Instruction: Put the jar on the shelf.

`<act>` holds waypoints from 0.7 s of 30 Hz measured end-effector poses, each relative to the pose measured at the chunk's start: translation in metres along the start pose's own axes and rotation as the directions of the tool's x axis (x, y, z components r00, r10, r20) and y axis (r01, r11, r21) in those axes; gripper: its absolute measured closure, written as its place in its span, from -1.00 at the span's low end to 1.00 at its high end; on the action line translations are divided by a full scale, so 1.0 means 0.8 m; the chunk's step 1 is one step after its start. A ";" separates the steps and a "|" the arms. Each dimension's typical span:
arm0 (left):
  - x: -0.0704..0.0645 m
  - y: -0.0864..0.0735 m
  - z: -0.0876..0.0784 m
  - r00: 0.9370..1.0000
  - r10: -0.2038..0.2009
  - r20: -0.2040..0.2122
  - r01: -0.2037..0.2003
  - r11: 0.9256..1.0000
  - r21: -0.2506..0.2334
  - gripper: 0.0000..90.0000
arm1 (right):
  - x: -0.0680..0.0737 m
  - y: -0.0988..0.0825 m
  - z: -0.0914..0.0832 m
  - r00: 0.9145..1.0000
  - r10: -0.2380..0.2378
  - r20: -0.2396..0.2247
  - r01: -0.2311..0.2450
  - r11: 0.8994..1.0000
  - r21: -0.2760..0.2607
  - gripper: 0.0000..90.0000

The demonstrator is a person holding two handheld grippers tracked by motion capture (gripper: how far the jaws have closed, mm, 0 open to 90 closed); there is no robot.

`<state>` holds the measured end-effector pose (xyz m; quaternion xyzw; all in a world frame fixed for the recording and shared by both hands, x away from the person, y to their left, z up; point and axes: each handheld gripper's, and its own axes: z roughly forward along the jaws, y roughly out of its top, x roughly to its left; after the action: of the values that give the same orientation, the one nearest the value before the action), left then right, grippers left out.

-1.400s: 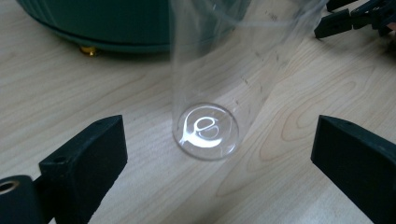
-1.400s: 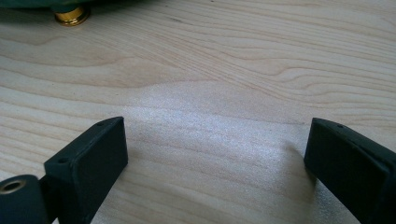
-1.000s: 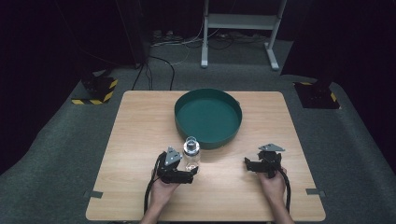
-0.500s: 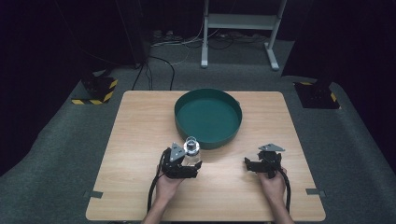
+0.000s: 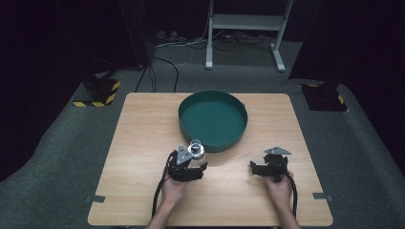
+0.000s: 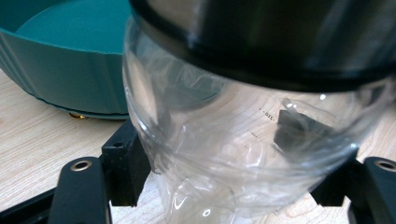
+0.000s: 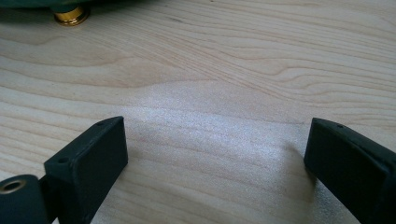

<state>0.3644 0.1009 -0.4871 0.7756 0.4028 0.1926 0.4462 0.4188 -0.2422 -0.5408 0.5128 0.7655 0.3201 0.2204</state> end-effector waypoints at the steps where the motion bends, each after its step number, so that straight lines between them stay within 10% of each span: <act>1: 0.000 0.000 0.000 1.000 0.000 0.000 0.000 1.000 0.000 -0.35 | 0.000 0.000 0.000 1.000 0.000 0.000 0.000 1.000 0.000 -0.88; 8: 0.001 0.002 -0.001 0.999 0.049 0.004 -0.049 0.999 0.007 -0.32 | 0.000 0.000 0.000 1.000 -0.001 0.000 0.001 1.000 0.000 -0.88; 21: 0.013 0.013 -0.014 1.000 0.023 0.011 -0.023 1.000 0.007 -0.31 | 0.000 0.000 0.000 1.000 0.000 0.000 0.000 1.000 0.000 -0.88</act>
<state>0.3682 0.1126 -0.4732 0.7828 0.3922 0.1919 0.4433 0.4188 -0.2422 -0.5408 0.5127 0.7656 0.3201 0.2204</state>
